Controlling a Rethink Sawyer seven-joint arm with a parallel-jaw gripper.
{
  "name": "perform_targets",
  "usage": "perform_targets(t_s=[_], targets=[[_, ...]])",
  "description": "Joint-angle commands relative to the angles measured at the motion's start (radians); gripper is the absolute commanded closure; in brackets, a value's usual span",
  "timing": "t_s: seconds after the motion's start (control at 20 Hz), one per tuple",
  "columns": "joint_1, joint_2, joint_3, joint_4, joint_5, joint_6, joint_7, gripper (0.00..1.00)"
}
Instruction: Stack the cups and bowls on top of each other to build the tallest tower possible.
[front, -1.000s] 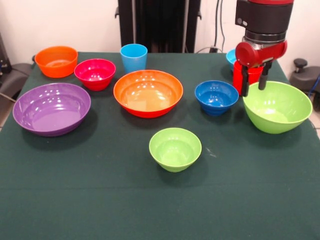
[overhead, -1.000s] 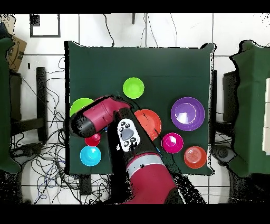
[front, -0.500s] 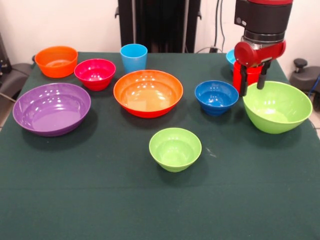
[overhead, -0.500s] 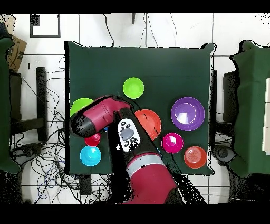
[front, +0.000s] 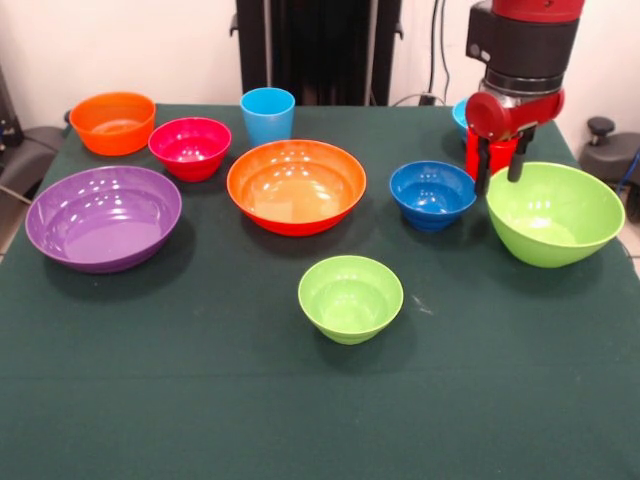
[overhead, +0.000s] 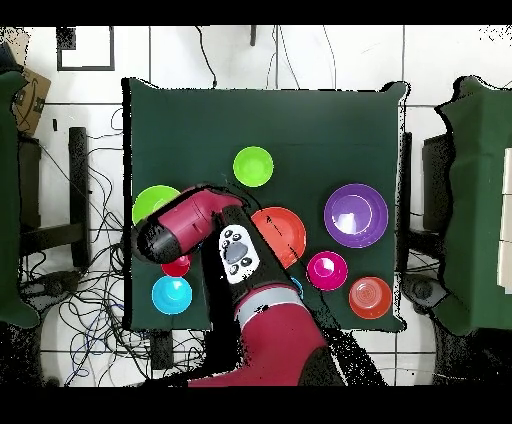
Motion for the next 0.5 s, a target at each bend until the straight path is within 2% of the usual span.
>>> perform_targets(t_s=[0.05,0.4,0.5], targets=[[0.017,0.059,-0.033,-0.029,-0.094,0.006,-0.018,0.00],[0.016,0.068,-0.040,-0.027,-0.114,-0.006,-0.016,0.00],[0.024,0.079,-0.047,-0.027,-0.106,-0.022,0.017,0.00]])
